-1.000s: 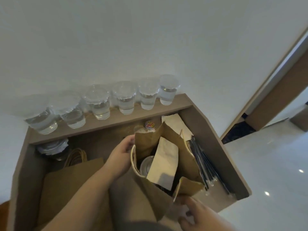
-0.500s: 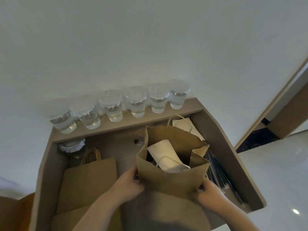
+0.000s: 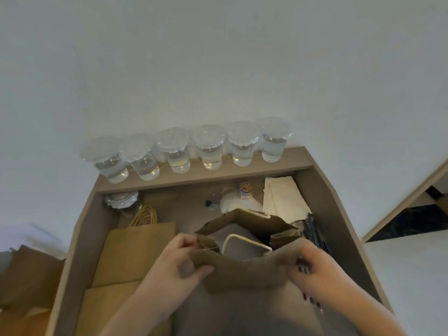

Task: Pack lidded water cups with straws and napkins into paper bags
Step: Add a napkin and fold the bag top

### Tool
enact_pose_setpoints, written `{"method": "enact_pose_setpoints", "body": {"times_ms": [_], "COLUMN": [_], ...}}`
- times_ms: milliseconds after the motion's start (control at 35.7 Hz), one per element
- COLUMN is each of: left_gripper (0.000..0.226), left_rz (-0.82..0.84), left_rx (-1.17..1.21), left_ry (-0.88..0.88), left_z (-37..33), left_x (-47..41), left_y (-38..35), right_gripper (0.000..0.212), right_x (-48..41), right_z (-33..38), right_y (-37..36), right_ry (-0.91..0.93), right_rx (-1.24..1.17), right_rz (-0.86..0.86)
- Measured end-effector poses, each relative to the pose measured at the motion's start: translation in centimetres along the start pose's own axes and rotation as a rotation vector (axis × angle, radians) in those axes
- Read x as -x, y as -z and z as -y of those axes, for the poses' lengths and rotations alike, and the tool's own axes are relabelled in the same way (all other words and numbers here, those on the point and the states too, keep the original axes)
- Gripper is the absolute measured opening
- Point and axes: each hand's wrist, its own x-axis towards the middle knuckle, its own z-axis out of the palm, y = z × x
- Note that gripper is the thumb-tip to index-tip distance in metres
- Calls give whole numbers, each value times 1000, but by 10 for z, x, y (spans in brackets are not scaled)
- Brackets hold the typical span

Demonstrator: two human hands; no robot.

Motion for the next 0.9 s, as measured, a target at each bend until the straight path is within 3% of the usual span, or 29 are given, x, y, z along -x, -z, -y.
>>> {"method": "enact_pose_setpoints", "body": {"times_ms": [112,196,308,364,448,617,729,897], "left_gripper": [13,33,52,62,80,27,18,13], "left_rz": [-85,-143,-303,-320,-247,-76,-160,-164], "left_rx": [-26,120,347,404,293,377,455,442], "left_ry": [11,53,166,194,137,172,174,157], "left_z": [1,-2,3,1,-9,-31,-34,-31], "left_x": [-3,-2,-2,-3,-10,-23,-19,-18], "left_y": [3,-4,-20,-24,-23,-22,-24,-13], "right_gripper": [51,58,42,57,91,18,14,22], "right_x": [-12,-20,-34,-39,-46,-57,-59,-60], "right_z": [3,10,11,12,17,32,36,38], "right_y": [17,23,21,22,28,40,39,21], "right_ry": [73,192,234,252,307,281,209,140], "right_rx": [319,106,-141,-194,-116,-70,-159,-286], "right_rz": [-88,-51,-103,-75,87,237,209,194]}}
